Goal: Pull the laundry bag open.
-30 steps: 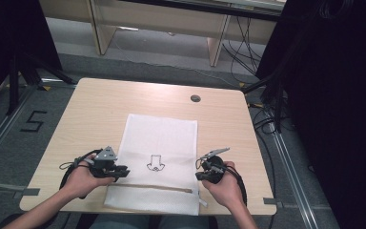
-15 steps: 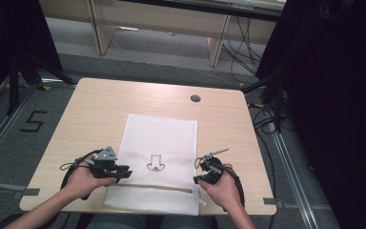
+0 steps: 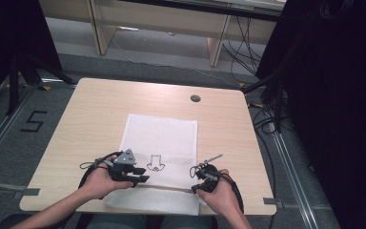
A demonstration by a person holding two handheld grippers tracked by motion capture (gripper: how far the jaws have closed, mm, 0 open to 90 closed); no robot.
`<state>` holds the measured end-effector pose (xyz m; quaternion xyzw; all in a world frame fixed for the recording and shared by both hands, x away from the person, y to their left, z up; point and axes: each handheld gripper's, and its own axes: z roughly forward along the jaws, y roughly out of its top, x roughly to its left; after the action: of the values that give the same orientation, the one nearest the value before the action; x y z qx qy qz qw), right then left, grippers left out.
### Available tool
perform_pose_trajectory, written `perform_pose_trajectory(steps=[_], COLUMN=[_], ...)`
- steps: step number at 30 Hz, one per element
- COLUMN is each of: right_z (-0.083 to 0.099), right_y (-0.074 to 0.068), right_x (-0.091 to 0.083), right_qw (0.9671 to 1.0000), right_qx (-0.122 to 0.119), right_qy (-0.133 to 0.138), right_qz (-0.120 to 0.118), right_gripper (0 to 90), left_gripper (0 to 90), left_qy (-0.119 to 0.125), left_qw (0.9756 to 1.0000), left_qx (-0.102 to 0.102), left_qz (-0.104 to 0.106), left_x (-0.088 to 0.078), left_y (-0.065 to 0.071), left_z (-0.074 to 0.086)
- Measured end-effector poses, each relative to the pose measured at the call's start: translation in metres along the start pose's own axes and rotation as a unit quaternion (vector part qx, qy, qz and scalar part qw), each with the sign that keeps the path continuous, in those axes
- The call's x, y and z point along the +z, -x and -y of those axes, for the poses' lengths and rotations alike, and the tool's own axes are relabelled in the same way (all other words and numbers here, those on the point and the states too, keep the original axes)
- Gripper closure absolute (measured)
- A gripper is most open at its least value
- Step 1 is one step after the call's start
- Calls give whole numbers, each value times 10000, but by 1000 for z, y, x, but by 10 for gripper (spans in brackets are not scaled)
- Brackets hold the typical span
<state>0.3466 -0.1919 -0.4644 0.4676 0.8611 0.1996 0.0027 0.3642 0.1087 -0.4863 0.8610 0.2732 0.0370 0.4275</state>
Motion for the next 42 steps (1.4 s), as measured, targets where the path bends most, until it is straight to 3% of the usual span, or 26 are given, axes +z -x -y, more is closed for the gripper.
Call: perform_pose_trajectory(steps=[6,10,11,18,23,28,29,33,35,36,39,42], right_z=[6,5,5,5,5,5,6,6,6,6,6,7], right_y=[-1,-1,-2,-4,-4,-5,-4,-4,-4,-2,-1,-3], right_x=[11,14,13,14,14,14,15,15,14,15,15,14], right_qw=[9997,9997,9996,9996,9995,9995,9996,9997,9996,9998,9998,9996], right_qx=[29,9,98,64,81,87,-2,14,77,-25,-24,181], right_qy=[-230,-213,-225,-211,-210,-200,-145,-142,-160,-92,-97,-165], right_qz=[62,141,101,186,206,228,222,212,210,180,161,172], right_gripper=[900,900,900,900,900,900,900,900,900,900,900,900], left_gripper=[634,616,603,549,550,550,549,574,575,577,585,618], left_qy=[-27,-62,-75,-163,-120,-214,-296,-380,-396,-459,-460,-451], left_qw=[9999,9998,9996,9981,9975,9961,9951,9931,9927,9915,9910,9893], left_qx=[79,142,205,471,499,504,569,662,705,851,917,1107], left_qz=[105,131,181,351,484,684,756,889,900,868,861,838], left_x=[10,15,17,36,44,56,61,69,73,77,81,87], left_y=[8,13,13,26,32,39,41,47,50,53,56,58], left_z=[-5,-7,-9,-20,-26,-32,-34,-35,-37,-39,-40,-42])
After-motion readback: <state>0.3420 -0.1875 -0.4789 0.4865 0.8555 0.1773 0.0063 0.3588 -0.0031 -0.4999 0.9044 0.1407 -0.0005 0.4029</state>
